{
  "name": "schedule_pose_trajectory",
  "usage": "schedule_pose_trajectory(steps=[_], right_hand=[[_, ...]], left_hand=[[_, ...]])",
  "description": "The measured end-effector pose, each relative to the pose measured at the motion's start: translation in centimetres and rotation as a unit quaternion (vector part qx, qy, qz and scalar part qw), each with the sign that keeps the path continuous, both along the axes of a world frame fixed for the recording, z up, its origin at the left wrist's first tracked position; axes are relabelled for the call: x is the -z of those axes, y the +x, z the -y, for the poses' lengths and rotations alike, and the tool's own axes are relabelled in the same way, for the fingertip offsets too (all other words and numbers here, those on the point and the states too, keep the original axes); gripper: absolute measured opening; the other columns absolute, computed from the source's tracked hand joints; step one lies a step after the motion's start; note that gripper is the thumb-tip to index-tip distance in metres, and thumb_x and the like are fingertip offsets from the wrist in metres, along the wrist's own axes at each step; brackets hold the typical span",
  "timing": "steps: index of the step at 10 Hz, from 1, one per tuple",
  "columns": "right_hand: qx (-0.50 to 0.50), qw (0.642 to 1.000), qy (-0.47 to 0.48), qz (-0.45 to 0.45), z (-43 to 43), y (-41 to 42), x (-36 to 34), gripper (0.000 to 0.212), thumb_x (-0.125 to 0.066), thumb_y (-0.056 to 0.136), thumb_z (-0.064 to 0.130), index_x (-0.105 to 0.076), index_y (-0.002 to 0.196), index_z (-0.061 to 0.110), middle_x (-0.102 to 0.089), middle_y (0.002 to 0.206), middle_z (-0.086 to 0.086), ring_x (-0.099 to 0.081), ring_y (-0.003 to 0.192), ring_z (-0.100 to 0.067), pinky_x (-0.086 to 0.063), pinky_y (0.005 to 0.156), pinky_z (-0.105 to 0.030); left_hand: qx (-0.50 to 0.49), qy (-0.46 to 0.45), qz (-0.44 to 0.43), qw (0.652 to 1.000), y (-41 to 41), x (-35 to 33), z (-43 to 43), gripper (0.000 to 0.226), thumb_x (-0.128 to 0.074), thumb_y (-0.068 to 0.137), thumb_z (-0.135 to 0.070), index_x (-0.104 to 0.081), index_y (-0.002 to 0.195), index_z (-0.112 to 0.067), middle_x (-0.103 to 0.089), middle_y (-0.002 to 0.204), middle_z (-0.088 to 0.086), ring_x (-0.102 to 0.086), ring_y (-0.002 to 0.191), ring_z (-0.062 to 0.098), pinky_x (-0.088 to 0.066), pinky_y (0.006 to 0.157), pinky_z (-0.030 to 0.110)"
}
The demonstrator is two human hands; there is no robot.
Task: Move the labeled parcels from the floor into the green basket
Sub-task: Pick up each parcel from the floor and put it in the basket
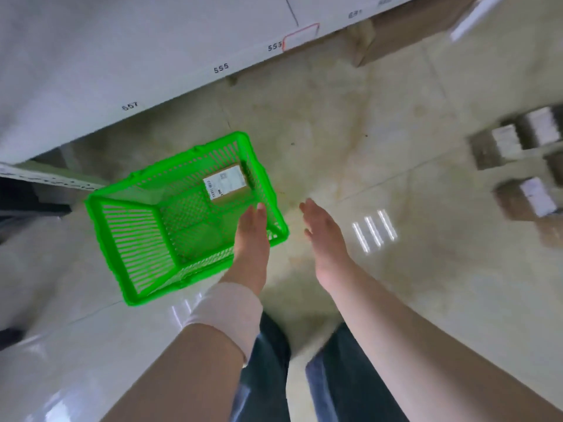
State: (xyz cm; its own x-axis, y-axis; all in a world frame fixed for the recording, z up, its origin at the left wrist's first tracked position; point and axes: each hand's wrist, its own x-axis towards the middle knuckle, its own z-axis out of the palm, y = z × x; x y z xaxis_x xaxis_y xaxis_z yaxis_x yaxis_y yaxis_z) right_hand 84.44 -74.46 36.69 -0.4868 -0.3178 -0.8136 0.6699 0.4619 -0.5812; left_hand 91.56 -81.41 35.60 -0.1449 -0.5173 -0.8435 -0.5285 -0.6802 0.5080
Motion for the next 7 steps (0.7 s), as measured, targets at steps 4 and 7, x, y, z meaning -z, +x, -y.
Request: schedule_pose_trajectory(steps=[4, 7], right_hand=[[0.123, 0.992, -0.028, 0.011, -22.3, -19.0, -2.1, 0.047, -0.049, 0.093, 0.044, -0.048, 0.135, 0.023, -0.049, 0.141, 0.006, -0.044, 0.130, -0.010, -0.033, 0.108, -0.028], [0.238, 0.970, -0.024, -0.043, -37.0, -34.9, -3.0, 0.046, -0.047, 0.094, 0.039, -0.046, 0.136, 0.021, -0.050, 0.141, 0.004, -0.045, 0.130, -0.011, -0.031, 0.114, -0.033]], left_hand=[[0.093, -0.027, -0.013, 0.995, -19.5, -1.1, -21.3, 0.049, -0.046, 0.092, -0.039, -0.041, 0.138, -0.022, -0.045, 0.145, -0.001, -0.044, 0.132, 0.020, -0.030, 0.114, 0.044], [0.193, -0.001, -0.093, 0.977, -39.3, -3.0, -36.1, 0.052, -0.042, 0.092, -0.041, -0.037, 0.141, -0.022, -0.041, 0.147, -0.004, -0.041, 0.134, 0.017, -0.028, 0.115, 0.041]])
